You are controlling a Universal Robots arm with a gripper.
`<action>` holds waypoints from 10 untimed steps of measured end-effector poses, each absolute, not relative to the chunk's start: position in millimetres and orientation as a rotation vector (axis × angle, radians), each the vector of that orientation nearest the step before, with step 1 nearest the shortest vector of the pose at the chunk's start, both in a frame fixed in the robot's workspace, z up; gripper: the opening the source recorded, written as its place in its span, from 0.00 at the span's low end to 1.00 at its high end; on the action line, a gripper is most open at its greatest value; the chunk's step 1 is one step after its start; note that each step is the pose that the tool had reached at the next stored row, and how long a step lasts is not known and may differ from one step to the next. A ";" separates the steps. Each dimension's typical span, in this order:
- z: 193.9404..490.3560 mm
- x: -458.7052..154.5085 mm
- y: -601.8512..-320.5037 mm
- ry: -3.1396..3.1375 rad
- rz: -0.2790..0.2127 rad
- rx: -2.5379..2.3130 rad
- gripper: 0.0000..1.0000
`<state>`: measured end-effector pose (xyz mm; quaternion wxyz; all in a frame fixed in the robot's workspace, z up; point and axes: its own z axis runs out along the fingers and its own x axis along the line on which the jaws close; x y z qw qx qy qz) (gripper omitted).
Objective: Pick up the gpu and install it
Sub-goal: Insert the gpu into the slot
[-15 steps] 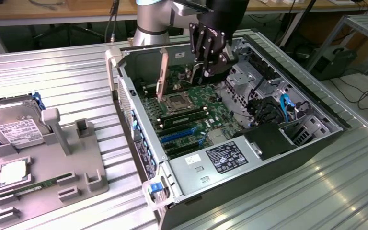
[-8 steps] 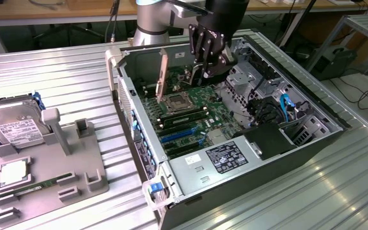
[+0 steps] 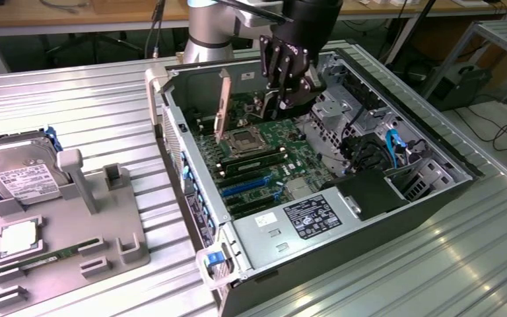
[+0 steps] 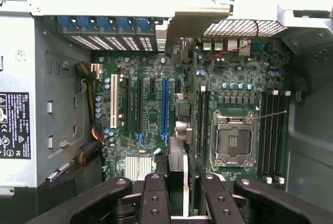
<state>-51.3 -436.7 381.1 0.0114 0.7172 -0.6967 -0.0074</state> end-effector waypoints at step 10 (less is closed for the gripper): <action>364.5 -51.3 -436.7 -2.179 -0.033 2.244 0.28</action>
